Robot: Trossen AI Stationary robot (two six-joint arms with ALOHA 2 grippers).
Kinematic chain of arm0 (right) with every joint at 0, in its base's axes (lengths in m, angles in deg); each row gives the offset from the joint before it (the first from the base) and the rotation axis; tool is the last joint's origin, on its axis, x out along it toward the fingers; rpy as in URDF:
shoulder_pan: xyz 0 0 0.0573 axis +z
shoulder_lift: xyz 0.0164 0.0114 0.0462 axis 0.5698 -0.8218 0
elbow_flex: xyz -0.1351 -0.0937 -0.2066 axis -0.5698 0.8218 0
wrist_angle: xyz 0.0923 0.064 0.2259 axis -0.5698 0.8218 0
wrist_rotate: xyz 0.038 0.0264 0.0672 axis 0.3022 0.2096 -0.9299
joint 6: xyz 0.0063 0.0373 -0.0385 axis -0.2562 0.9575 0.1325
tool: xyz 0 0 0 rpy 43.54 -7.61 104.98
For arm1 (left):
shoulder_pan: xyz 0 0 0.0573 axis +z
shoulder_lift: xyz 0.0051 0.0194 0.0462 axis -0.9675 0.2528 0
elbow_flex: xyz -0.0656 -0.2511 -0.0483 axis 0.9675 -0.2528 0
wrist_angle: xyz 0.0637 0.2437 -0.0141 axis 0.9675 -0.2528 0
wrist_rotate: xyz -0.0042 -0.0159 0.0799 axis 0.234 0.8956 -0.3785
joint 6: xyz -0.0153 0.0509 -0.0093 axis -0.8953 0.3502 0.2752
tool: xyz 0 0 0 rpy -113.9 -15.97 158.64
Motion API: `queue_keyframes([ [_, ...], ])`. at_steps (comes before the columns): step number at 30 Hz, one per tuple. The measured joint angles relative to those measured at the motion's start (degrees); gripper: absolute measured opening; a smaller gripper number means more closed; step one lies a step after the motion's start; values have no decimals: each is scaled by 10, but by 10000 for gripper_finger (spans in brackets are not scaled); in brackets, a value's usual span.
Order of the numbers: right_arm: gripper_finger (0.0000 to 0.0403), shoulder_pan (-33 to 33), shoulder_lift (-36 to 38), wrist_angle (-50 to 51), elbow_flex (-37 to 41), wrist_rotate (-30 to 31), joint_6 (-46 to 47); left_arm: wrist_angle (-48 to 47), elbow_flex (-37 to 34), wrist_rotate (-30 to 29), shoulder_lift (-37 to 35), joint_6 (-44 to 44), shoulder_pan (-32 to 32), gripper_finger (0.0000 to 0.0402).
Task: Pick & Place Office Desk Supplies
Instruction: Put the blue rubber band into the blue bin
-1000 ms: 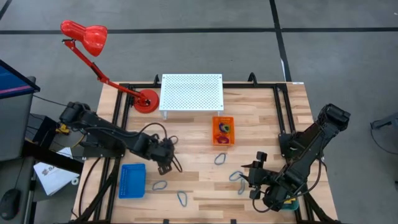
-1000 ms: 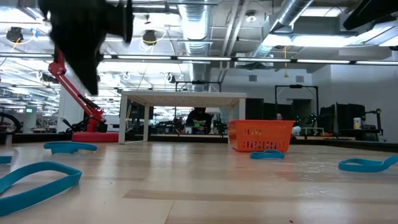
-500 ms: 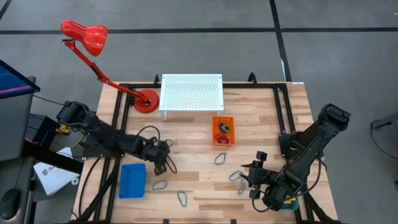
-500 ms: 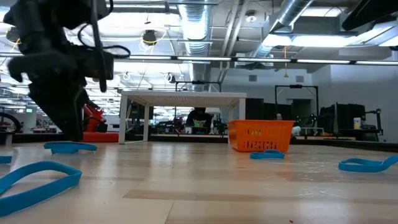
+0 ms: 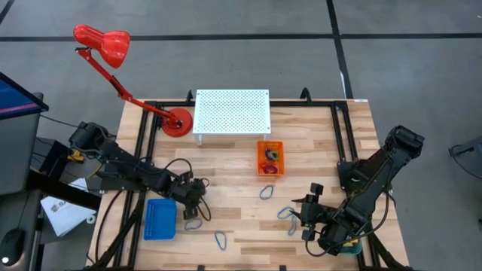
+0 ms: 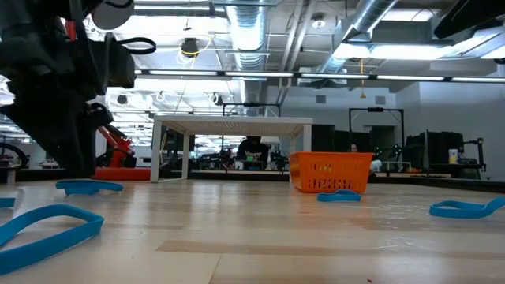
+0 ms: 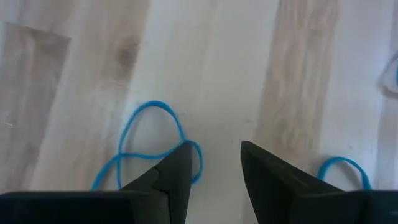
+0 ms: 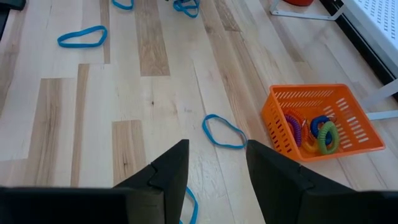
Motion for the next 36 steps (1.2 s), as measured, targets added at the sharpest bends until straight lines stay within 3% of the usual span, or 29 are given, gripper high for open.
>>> queue_keyframes([
  [15,157,0,0,1,0,0,0,33,1,-35,66,14,5,127],
  [19,157,0,0,2,0,0,0,38,2,-47,70,14,4,97],
  [26,157,0,0,1,0,0,0,43,0,-86,61,10,10,7],
  [36,157,0,0,0,0,0,0,103,0,-86,61,22,13,1],
])
